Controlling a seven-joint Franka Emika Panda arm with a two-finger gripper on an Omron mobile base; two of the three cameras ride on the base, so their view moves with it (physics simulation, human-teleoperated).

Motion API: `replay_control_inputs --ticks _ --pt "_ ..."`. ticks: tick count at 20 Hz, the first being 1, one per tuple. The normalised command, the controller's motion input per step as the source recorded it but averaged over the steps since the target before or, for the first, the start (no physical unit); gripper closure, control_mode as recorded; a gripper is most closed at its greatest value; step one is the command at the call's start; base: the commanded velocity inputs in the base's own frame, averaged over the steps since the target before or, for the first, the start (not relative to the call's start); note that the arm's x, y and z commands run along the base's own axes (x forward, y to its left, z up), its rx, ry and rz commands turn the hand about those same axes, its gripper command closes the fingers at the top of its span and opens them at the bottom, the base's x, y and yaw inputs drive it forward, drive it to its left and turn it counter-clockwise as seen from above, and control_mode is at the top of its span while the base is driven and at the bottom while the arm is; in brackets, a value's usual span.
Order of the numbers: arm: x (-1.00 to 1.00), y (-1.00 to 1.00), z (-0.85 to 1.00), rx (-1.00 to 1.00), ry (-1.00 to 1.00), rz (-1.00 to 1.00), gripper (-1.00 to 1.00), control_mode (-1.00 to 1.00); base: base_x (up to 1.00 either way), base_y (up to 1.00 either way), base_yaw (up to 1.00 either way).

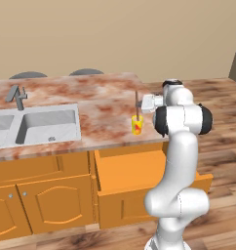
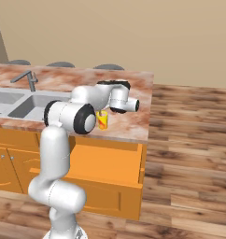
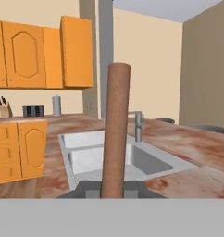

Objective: Pick up the straw from the left drawer and put it inside the smoothie cup.

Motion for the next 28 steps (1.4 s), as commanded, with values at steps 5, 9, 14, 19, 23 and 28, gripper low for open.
replay_control_inputs --ticks 5,9,14,19,23,28 --pt "0.0 0.0 0.22 0.0 -0.05 0.0 1.0 -1.0 0.0 0.0 0.0" --pt "0.0 0.0 0.44 0.0 -0.03 0.0 1.0 -1.0 0.0 0.0 0.0" --pt "0.04 0.0 0.19 0.0 -0.03 0.0 1.0 -1.0 0.0 0.0 0.0" --pt "0.08 0.0 -0.17 0.0 -0.02 0.0 1.0 -1.0 0.0 0.0 0.0" --pt "0.09 0.0 -0.34 0.0 0.0 0.0 1.0 -1.0 0.0 0.0 0.0" --pt "0.11 0.0 -0.33 0.0 0.0 0.0 1.0 -1.0 0.0 0.0 0.0"
